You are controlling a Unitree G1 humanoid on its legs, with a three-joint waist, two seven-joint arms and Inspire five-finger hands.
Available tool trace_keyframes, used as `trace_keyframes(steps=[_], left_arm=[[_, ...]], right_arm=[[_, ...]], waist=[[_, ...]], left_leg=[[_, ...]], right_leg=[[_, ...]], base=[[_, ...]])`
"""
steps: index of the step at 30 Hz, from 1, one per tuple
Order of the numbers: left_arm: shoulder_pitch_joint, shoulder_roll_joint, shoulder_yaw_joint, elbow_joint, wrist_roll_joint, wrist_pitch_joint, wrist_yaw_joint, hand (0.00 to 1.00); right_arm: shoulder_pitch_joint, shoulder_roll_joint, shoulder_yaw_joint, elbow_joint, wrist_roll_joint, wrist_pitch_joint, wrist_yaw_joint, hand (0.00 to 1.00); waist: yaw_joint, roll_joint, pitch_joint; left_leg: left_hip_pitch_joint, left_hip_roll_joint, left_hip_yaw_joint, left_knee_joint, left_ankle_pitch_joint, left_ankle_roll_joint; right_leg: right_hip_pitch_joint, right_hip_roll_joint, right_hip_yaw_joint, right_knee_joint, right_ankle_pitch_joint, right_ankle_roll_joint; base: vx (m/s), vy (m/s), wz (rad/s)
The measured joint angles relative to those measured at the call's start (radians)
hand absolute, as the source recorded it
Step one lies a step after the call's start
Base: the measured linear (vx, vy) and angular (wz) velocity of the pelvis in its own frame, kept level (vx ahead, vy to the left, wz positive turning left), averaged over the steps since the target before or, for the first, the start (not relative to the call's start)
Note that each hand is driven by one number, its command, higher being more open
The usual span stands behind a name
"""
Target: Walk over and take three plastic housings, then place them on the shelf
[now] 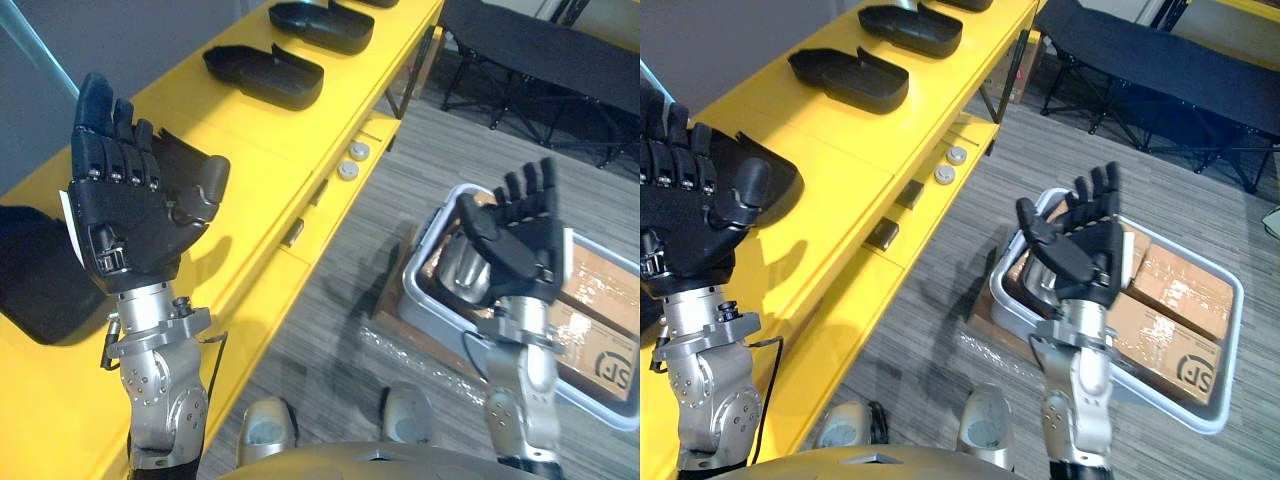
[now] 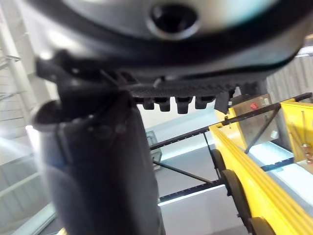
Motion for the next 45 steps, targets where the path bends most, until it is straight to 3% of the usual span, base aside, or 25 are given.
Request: trace_keyframes(steps=[1,2,3,4,5,6,7,8,9,10,11,12,13,14,16,18,19,20,22,24,30,34,40,43,45], left_arm=[[0.004,-0.006,0.0,0.0,-0.019,0.003,-0.009,1.0],[0.018,-0.011,0.0,-0.001,-0.059,0.004,-0.037,1.0],[0.035,-0.011,-0.002,-0.001,-0.093,0.004,-0.057,1.0],[0.039,-0.012,-0.003,-0.001,-0.098,0.004,-0.061,1.0],[0.04,-0.012,-0.011,0.0,-0.097,0.004,-0.064,1.0],[0.04,-0.008,-0.012,0.0,-0.095,0.004,-0.066,1.0],[0.041,-0.011,-0.013,0.004,-0.092,0.004,-0.069,1.0],[0.046,-0.055,-0.034,0.026,-0.101,0.02,-0.068,1.0],[0.054,-0.064,-0.055,0.034,-0.116,0.038,-0.07,1.0],[0.067,-0.068,-0.106,0.054,-0.136,0.063,-0.084,1.0],[0.074,-0.067,-0.158,0.08,-0.126,0.071,-0.113,1.0],[0.073,-0.067,-0.188,0.092,-0.118,0.072,-0.123,1.0],[0.077,-0.067,-0.232,0.102,-0.108,0.072,-0.128,1.0],[0.092,-0.065,-0.268,0.096,-0.103,0.071,-0.151,1.0],[0.095,-0.059,-0.278,0.094,-0.1,0.067,-0.167,1.0],[0.095,-0.056,-0.276,0.103,-0.102,0.067,-0.164,1.0],[0.095,-0.054,-0.278,0.105,-0.109,0.067,-0.167,1.0],[0.094,-0.051,-0.279,0.105,-0.129,0.068,-0.182,1.0],[0.084,-0.033,-0.28,0.111,-0.125,0.075,-0.186,1.0],[0.069,-0.01,-0.295,0.13,-0.125,0.098,-0.187,1.0],[0.011,0.042,-0.298,0.135,-0.079,0.115,-0.191,1.0],[-0.073,0.043,-0.297,0.137,-0.077,0.118,-0.21,1.0],[-0.093,0.05,-0.318,0.138,-0.074,0.141,-0.215,1.0],[-0.099,0.05,-0.319,0.141,-0.074,0.14,-0.217,1.0],[-0.129,0.05,-0.323,0.178,-0.075,0.14,-0.22,1.0]], right_arm=[[-0.001,0.004,0.018,0.016,-0.018,0.001,-0.01,1.0],[0.006,0.02,0.048,0.027,-0.046,0.008,-0.017,1.0],[0.021,0.043,0.07,0.027,-0.075,0.017,-0.01,1.0],[0.028,0.05,0.08,0.027,-0.077,0.023,-0.004,1.0],[0.045,0.054,0.089,0.027,-0.085,0.035,0.01,1.0],[0.053,0.053,0.089,0.026,-0.083,0.042,0.022,1.0],[0.051,0.029,0.084,0.025,-0.082,0.058,0.039,1.0],[0.03,-0.02,0.064,0.026,-0.109,0.095,0.034,1.0],[0.036,-0.039,0.051,0.026,-0.123,0.11,0.031,1.0],[0.058,-0.057,0.02,0.026,-0.143,0.126,0.018,1.0],[0.08,-0.078,-0.01,0.026,-0.149,0.128,-0.005,1.0],[0.089,-0.087,-0.027,0.026,-0.153,0.131,-0.019,1.0],[0.1,-0.094,-0.05,0.026,-0.153,0.132,-0.033,1.0],[0.102,-0.091,-0.067,0.026,-0.151,0.131,-0.047,1.0],[0.101,-0.086,-0.06,0.026,-0.152,0.13,-0.052,1.0],[0.099,-0.082,-0.032,0.029,-0.154,0.129,-0.077,1.0],[0.088,-0.081,-0.014,0.043,-0.165,0.124,-0.107,1.0],[0.062,-0.08,0.002,0.084,-0.202,0.12,-0.142,1.0],[0.009,-0.071,0.022,0.171,-0.228,0.133,-0.186,1.0],[-0.027,-0.053,0.034,0.258,-0.232,0.147,-0.207,1.0],[-0.208,-0.041,0.058,0.511,-0.31,0.183,-0.316,1.0],[-0.46,-0.075,0.011,0.631,-0.309,0.22,-0.42,1.0],[-0.673,-0.146,0.014,0.687,-0.335,0.265,-0.452,1.0],[-0.74,-0.176,0.03,0.751,-0.35,0.272,-0.456,1.0],[-0.816,-0.211,0.03,0.822,-0.35,0.316,-0.449,1.0]], waist=[[0.004,0.0,0.0],[0.012,0.0,0.0],[0.011,0.0,0.0],[0.009,-0.001,-0.001],[0.006,-0.008,-0.004],[0.006,-0.027,-0.016],[-0.001,-0.043,-0.028],[-0.027,0.014,-0.013],[-0.047,0.024,-0.016],[-0.066,0.02,-0.014],[-0.073,0.012,-0.01],[-0.073,0.017,-0.013],[-0.073,0.034,-0.023],[-0.073,0.048,-0.031],[-0.069,0.054,-0.035],[-0.058,0.058,-0.038],[-0.049,0.06,-0.04],[-0.042,0.066,-0.049],[-0.028,0.046,-0.058],[-0.002,0.037,-0.06],[0.017,0.015,-0.052],[0.056,0.013,0.023],[0.092,0.022,0.098],[0.092,0.027,0.117],[0.096,0.036,0.132]], left_leg=[[0.0,0.017,0.003,0.004,0.004,-0.013],[-0.001,0.053,0.014,0.015,0.011,-0.044],[-0.002,0.101,0.02,0.034,0.017,-0.083],[-0.002,0.129,0.022,0.042,0.021,-0.106],[-0.002,0.179,0.022,0.049,0.037,-0.144],[-0.001,0.195,0.023,0.047,0.048,-0.164],[0.002,0.232,0.011,0.047,0.071,-0.188],[-0.01,0.301,-0.043,0.048,0.123,-0.14],[-0.026,0.314,-0.058,0.048,0.171,-0.091],[-0.042,0.316,-0.056,0.046,0.287,0.011],[-0.051,0.308,-0.032,0.062,0.333,0.013],[-0.053,0.292,-0.018,0.078,0.316,-0.007],[-0.056,0.261,0.001,0.101,0.29,-0.026],[-0.049,0.201,0.026,0.12,0.219,-0.036],[-0.051,0.145,0.026,0.116,0.16,-0.037],[-0.052,0.08,0.011,0.078,0.112,-0.042],[-0.042,0.04,0.002,0.01,0.103,-0.028],[-0.01,0.015,-0.012,-0.062,0.094,-0.036],[-0.008,-0.018,-0.001,-0.114,0.095,-0.054],[-0.01,-0.042,0.016,-0.112,0.093,-0.043],[-0.13,-0.074,-0.019,-0.042,0.08,-0.007],[-0.235,-0.079,-0.057,0.006,0.093,0.007],[-0.296,-0.085,-0.084,0.037,0.108,0.013],[-0.313,-0.086,-0.098,0.043,0.11,0.015],[-0.324,-0.088,-0.104,0.046,0.112,0.018]], right_leg=[[0.015,-0.028,0.0,0.0,0.003,0.003],[0.03,-0.076,0.0,0.001,0.012,0.011],[0.031,-0.094,0.002,-0.013,0.026,0.041],[0.034,-0.091,0.0,-0.035,0.045,0.076],[0.05,-0.076,-0.022,-0.113,0.074,0.174],[0.054,-0.069,-0.047,-0.151,0.091,0.188],[0.072,-0.039,-0.101,-0.16,-0.039,0.242],[0.068,0.033,-0.128,-0.127,-0.089,0.221],[0.069,0.05,-0.141,-0.118,-0.102,0.199],[0.07,0.058,-0.154,-0.111,-0.12,0.168],[0.074,0.057,-0.158,-0.12,-0.13,0.145],[0.074,0.06,-0.155,-0.128,-0.13,0.133],[0.077,0.074,-0.147,-0.152,-0.121,0.117],[0.082,0.098,-0.132,-0.205,-0.096,0.098],[0.09,0.127,-0.118,-0.266,-0.063,0.084],[0.103,0.142,-0.108,-0.317,-0.026,0.081],[0.097,0.142,-0.105,-0.329,-0.011,0.088],[0.081,0.139,-0.104,-0.328,-0.004,0.099],[0.054,0.121,-0.093,-0.34,0.018,0.118],[0.059,0.093,-0.091,-0.374,0.054,0.136],[0.066,0.069,-0.154,-0.512,0.165,0.151],[0.037,0.071,-0.199,-0.57,0.225,0.146],[0.007,0.071,-0.221,-0.57,0.242,0.146],[0.002,0.07,-0.237,-0.568,0.242,0.146],[-0.002,0.069,-0.248,-0.566,0.242,0.146]], base=[[-0.11,-0.348,-0.47],[-0.11,-0.512,-0.49],[-0.11,-0.555,-0.55],[-0.12,-0.668,-0.59],[-0.08,-0.533,-0.46],[-0.07,-0.728,-0.59],[-0.07,-0.748,-0.5],[-0.07,-0.717,-0.32],[-0.07,-0.648,-0.04],[-0.04,-0.556,0.06],[-0.04,-0.516,-0.07],[-0.03,-0.346,-0.21],[-0.02,-0.275,-0.45],[-0.01,-0.222,-0.47],[0.02,-0.158,-0.44],[0.03,-0.057,-0.28],[0.01,0.049,-0.11],[-0.01,0.081,-0.07],[-0.05,0.115,-0.09],[-0.06,0.138,-0.11],[-0.1,0.116,0.18],[-0.16,0.035,0.23],[-0.07,0.017,0.14],[-0.01,0.008,0.11],[-0.01,0.005,0.1]])
